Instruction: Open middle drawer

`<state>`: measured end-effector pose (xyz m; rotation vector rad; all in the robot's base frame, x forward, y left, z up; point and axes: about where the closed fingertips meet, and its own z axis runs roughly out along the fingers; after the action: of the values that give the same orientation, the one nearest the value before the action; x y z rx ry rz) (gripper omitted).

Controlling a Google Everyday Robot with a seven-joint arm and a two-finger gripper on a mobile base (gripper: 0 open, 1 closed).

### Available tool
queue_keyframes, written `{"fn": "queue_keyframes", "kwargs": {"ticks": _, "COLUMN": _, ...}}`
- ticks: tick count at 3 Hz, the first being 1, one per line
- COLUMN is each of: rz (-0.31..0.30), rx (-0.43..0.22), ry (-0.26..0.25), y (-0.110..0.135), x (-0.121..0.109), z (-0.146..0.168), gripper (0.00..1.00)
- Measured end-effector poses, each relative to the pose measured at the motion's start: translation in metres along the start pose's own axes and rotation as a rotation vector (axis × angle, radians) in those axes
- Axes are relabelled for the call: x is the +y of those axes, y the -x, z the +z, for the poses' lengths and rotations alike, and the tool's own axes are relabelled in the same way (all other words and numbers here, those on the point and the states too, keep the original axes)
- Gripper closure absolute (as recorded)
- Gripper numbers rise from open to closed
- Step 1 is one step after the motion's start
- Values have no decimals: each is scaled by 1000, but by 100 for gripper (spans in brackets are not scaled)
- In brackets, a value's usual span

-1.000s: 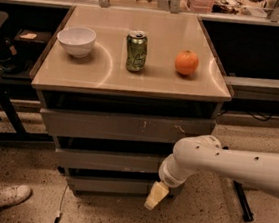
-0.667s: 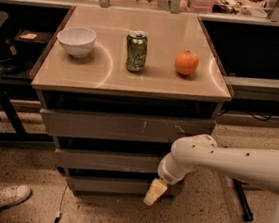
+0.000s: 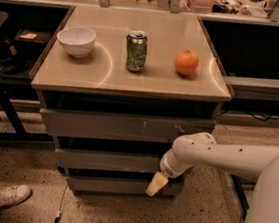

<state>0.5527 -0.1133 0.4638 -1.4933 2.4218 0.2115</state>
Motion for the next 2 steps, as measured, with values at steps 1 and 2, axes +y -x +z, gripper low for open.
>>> {"fn": "queue_keyframes", "kwargs": {"ticks": 1, "rz": 17, "rx": -14, "ry": -13, "y": 3, "x": -14, "z": 13, "gripper": 0}}
{"fn": "queue_keyframes", "kwargs": {"ticks": 2, "rz": 36, "rx": -27, "ry": -15, "y": 6, "x": -24, "z": 29, "gripper": 0}}
